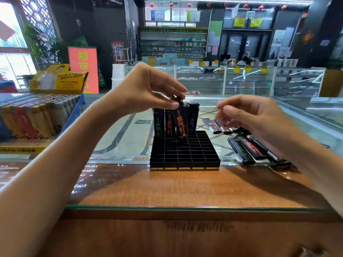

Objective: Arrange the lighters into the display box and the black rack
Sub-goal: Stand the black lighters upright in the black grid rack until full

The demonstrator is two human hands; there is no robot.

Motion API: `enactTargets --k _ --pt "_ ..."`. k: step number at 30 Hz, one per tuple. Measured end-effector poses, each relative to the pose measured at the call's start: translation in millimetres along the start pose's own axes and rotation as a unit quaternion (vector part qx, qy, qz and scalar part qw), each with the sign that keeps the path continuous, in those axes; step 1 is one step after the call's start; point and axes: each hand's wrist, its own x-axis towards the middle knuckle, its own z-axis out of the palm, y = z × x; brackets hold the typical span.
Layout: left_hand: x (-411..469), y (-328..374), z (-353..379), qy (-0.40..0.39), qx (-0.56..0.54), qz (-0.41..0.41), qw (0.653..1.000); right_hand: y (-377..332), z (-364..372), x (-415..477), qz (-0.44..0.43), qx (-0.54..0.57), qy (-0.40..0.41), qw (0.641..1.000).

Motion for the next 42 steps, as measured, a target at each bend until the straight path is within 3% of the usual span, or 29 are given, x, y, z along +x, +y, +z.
enactTargets --k 7,14,18,23,27,31,35,39,42 --pt "-1 -2 0 -0.012 0.066 -0.016 0.998 22 -62 -22 -0.029 -0.027 0.057 0.998" --pt "0 -4 -1 0.01 0.086 -0.006 0.996 63 -113 -47 0.005 -0.079 0.104 0.991" --pt "1 -9 2 0.008 0.115 -0.023 0.993 70 -124 -59 0.002 -0.084 0.117 0.99" --pt "3 -13 3 0.008 0.213 0.015 0.977 61 -124 -67 0.006 -0.09 0.136 0.987" --pt "4 -15 1 0.008 0.224 0.017 0.974 47 -118 -70 0.024 -0.148 0.148 0.978" --pt "5 -16 2 0.003 0.216 0.028 0.976 32 -105 -67 0.104 -0.336 0.165 0.921" --pt "5 -18 3 -0.003 0.213 0.033 0.976 16 -85 -53 0.217 -0.503 0.069 0.834" --pt "5 -18 2 -0.011 0.22 0.035 0.975 4 -65 -36 0.288 -0.582 -0.051 0.759" --pt "4 -15 3 -0.013 0.225 0.037 0.973 2 -57 -24 0.315 -0.599 -0.087 0.731"
